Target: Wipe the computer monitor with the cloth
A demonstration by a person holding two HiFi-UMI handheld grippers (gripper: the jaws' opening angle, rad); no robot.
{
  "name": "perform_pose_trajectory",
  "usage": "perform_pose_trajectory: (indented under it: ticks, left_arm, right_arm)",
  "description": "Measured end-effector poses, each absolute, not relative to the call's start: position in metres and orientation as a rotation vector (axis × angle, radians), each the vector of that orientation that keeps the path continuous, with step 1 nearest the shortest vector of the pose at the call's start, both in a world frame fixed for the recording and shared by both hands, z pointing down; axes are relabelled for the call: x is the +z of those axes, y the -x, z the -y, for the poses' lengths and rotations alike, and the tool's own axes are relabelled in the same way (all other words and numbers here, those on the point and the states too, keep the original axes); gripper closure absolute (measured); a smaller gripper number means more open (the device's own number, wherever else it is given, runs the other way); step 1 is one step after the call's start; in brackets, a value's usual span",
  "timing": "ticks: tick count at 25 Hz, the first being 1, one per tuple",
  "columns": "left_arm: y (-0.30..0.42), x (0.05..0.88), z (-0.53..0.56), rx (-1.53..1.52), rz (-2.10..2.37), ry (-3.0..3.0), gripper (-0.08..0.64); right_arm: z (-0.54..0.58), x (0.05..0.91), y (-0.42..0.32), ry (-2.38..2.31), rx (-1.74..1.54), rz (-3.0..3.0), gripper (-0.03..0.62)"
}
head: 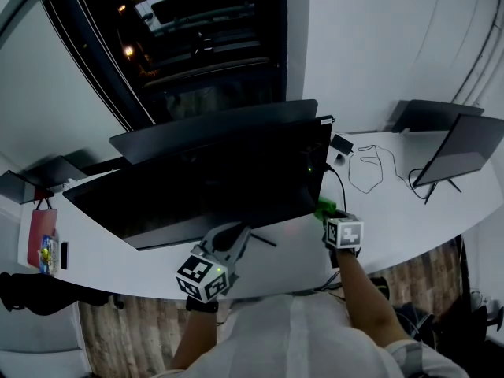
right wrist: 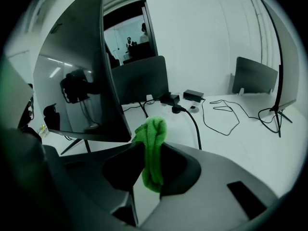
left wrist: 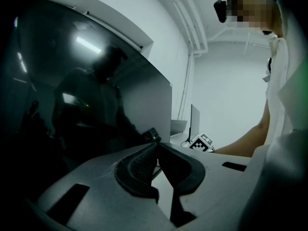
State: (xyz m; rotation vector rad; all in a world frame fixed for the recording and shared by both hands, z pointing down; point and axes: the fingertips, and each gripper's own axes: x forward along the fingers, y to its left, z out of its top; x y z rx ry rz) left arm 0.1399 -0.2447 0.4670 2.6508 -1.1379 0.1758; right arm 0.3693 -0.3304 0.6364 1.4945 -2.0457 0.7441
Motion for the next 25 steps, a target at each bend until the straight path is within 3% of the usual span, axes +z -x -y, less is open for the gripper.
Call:
perform_pose_trajectory:
  ticks: [17, 25]
  left_arm:
    - [-0.135, 0.460, 0.232, 0.151, 1.135, -2.669, 0.538]
    - [-0.130, 0.456, 0.222, 0.138, 1.149, -2.670, 0.538]
  right_arm:
    - [0.333, 0.608, -0.348, -1.410, 0.799, 2.256, 0.525]
    - [0.347, 0.550, -0.345, -1.439, 0.690, 2.380, 0.524]
